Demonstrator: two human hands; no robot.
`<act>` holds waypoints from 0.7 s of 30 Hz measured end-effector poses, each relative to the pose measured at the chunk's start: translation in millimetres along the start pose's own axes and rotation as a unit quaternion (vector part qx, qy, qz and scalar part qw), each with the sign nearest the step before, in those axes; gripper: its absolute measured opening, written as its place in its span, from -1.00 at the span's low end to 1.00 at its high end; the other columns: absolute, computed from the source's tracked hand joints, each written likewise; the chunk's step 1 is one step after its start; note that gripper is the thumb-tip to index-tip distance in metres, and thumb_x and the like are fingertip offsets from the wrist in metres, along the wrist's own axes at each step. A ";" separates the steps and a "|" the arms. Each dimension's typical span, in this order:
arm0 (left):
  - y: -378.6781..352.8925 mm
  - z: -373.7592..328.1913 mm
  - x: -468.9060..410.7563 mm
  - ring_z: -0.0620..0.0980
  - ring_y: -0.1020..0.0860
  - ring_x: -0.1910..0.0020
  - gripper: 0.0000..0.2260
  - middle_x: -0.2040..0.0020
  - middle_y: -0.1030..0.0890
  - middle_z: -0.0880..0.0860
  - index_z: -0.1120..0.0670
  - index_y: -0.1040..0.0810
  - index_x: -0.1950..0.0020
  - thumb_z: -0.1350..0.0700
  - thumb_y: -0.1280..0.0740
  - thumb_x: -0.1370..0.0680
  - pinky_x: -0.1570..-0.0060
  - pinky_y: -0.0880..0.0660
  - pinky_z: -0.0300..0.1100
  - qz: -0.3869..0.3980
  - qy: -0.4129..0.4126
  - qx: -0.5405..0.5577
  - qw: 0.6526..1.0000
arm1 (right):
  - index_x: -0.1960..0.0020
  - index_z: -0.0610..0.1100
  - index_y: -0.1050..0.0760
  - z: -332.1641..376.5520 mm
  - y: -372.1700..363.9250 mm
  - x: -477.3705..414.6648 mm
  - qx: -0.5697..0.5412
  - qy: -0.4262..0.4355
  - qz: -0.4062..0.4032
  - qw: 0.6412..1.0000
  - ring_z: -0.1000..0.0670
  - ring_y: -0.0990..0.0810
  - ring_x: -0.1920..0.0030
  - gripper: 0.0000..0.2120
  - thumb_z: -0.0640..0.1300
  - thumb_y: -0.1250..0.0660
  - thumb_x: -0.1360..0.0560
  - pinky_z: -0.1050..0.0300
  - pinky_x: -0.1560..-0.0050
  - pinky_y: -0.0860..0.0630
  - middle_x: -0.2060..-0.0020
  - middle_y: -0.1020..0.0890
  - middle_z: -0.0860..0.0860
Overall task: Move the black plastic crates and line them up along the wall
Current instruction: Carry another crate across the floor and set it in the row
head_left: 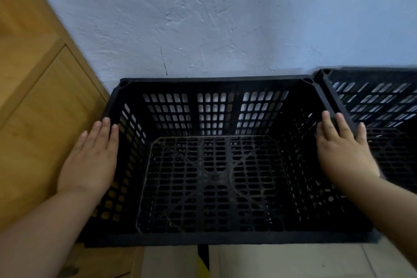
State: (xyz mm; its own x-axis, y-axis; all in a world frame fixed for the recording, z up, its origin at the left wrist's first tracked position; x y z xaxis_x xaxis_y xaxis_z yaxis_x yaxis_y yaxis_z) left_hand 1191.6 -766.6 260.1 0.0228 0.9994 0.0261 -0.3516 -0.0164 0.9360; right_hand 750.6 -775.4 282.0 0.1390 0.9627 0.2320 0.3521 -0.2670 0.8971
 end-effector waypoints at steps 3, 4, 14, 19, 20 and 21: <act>-2.1 0.8 -2.3 0.10 0.14 -0.53 -0.35 -0.54 0.19 0.19 0.20 0.31 -0.45 0.27 -0.09 -0.55 -0.47 0.16 -0.04 -0.027 0.004 0.012 1.000 | -0.52 -0.23 0.24 -0.3 1.4 -6.4 0.000 0.004 -0.005 1.000 -0.20 0.36 -0.49 -0.42 -0.25 0.03 -0.59 -0.29 -0.45 0.21 -0.49 0.36 -0.14; -3.0 0.5 -2.9 0.10 0.14 -0.53 -0.35 -0.54 0.19 0.19 0.21 0.30 -0.45 0.27 -0.10 -0.55 -0.47 0.15 -0.04 -0.030 0.004 0.012 0.999 | -0.52 -0.23 0.24 -0.2 1.4 -7.8 -0.002 0.005 -0.006 1.000 -0.20 0.36 -0.49 -0.42 -0.25 0.03 -0.59 -0.29 -0.45 0.21 -0.49 0.36 -0.14; -13.4 4.7 -6.9 0.21 -0.15 -0.47 -0.28 -0.50 -0.11 0.29 0.29 -0.06 -0.47 0.34 -0.35 -0.39 -0.43 -0.08 0.07 -0.032 0.004 -0.005 0.999 | -0.51 -0.24 0.27 -0.9 -0.2 -8.5 -0.009 0.004 -0.005 1.000 -0.21 0.37 -0.48 -0.41 -0.22 0.03 -0.60 -0.27 -0.45 0.25 -0.48 0.37 -0.15; 0.1 2.9 -1.8 0.16 -0.05 -0.50 -0.29 -0.52 0.04 0.22 0.19 0.07 -0.49 0.15 -0.28 -0.47 -0.29 0.55 -0.06 0.026 0.029 -0.054 0.998 | -0.49 -0.20 0.37 0.0 1.6 -9.1 -0.026 0.004 -0.006 1.000 -0.13 0.45 -0.45 -0.42 -0.19 0.13 -0.59 -0.07 -0.09 0.72 -0.37 0.51 -0.09; 3.1 0.8 -1.8 0.14 0.01 -0.52 -0.29 -0.51 0.12 0.19 0.16 0.14 -0.49 0.10 -0.24 -0.49 -0.23 0.61 -0.06 0.029 0.030 -0.054 0.998 | -0.49 -0.17 0.39 0.1 2.7 -9.0 -0.033 0.001 -0.002 0.999 -0.09 0.50 -0.43 -0.42 -0.18 0.13 -0.59 -0.04 -0.04 0.74 -0.35 0.52 -0.07; 6.4 -2.4 -1.4 0.12 0.05 -0.52 -0.28 -0.49 0.18 0.17 0.15 0.18 -0.48 0.06 -0.22 -0.50 -0.19 0.63 -0.06 0.032 0.029 -0.049 0.998 | -0.49 -0.13 0.41 -0.2 5.1 -8.8 -0.042 -0.002 0.001 0.999 -0.03 0.53 -0.39 -0.41 -0.17 0.12 -0.60 -0.03 -0.02 0.75 -0.34 0.52 -0.05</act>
State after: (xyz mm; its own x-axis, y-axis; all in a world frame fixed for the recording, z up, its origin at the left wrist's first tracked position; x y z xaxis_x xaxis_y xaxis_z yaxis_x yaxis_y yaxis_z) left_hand 1187.0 -768.1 265.3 -0.0561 0.9965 0.0623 -0.4409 -0.0806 0.8939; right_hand 751.0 -785.3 284.6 0.1428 0.9620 0.2328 0.2723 -0.2643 0.9252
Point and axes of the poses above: each hand's wrist, its own x-axis away from the middle knuckle, its own y-axis out of the back of the hand, z = x × y, the point moved 2 cm from there along -x, towards the middle knuckle
